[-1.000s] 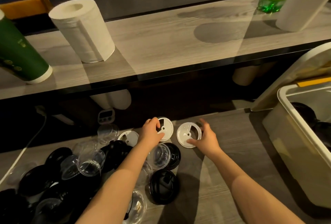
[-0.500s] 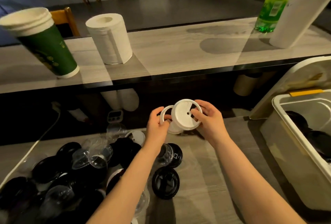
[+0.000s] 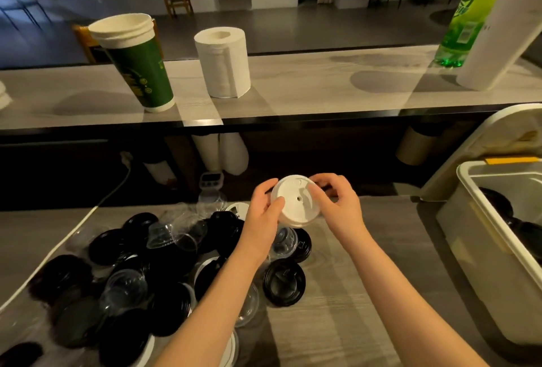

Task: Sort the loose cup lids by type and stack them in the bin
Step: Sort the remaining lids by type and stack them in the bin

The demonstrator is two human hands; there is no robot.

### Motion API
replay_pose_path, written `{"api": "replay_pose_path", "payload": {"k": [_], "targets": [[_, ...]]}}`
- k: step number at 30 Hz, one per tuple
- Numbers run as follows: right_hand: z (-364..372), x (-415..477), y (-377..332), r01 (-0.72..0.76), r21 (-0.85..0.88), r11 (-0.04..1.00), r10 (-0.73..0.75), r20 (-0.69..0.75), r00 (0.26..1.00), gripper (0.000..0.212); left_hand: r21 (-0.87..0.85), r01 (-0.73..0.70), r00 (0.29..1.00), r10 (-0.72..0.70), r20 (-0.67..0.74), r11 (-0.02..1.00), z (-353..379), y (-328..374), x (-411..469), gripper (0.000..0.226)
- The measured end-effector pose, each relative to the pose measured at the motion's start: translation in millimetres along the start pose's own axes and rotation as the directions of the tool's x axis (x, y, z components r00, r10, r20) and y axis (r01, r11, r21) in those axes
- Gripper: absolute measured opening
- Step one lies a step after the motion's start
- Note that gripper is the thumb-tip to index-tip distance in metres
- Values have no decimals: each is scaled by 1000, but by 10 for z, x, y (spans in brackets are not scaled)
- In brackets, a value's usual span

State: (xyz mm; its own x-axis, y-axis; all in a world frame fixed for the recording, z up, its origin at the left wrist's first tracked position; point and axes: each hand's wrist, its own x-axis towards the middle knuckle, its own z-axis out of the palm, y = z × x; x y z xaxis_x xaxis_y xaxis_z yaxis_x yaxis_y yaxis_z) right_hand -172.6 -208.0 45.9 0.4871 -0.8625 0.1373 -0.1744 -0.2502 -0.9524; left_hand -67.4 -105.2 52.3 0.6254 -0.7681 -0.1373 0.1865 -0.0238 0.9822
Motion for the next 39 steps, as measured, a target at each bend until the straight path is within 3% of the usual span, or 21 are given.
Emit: {"api": "replay_pose_path", "payload": {"k": [4,7,11,14,16,19,22,24,27,29,30,32,35,39], "targets": [[-15,-107,-58,-219,184,958,184,188,965,15,38,-8,1000,8,8,999,-112,5,-75,40],[-27,-143,-108,-237,194,952,181,265,947,12,58,51,999,-52,10,997,-227,-25,-91,37],[111,-182,-41,-114,-7,994,111,292,950,19,190,66,998,-63,-18,980,-414,-82,-79,20],[274,-271,190,-162,-170,972,208,299,931,27,239,69,989,-35,-141,968,-569,-109,-92,19],[327,-371,456,-205,-451,869,358,287,889,39,222,95,969,-39,-245,970,-674,-133,-108,22],[356,-607,818,-256,-655,711,545,284,789,72,198,106,942,-35,-334,974,-803,-168,-172,25],[458,-804,953,-179,-769,613,575,279,769,99,186,124,937,-53,-344,975,-834,-194,-275,25],[518,-870,954,-133,-794,593,549,278,788,91,210,134,943,-59,-327,969,-819,-201,-337,26],[536,-875,947,-118,-763,636,527,317,788,66,222,145,946,-70,-316,964,-796,-229,-393,29],[498,-865,967,-187,-666,722,507,326,798,33,222,156,944,-79,-321,962,-779,-242,-425,31],[459,-864,977,-226,-622,750,507,321,800,29,222,159,944,-82,-321,962,-767,-251,-441,30],[366,-868,992,-256,-564,785,488,307,817,37,219,162,946,-88,-314,962,-740,-272,-470,27],[205,-860,974,-328,-447,832,475,271,837,24,219,164,950,-95,-296,962,-682,-309,-503,26],[1,-812,919,-551,-179,815,579,237,780,39,219,156,963,-99,-250,963,-533,-329,-505,26]]}}
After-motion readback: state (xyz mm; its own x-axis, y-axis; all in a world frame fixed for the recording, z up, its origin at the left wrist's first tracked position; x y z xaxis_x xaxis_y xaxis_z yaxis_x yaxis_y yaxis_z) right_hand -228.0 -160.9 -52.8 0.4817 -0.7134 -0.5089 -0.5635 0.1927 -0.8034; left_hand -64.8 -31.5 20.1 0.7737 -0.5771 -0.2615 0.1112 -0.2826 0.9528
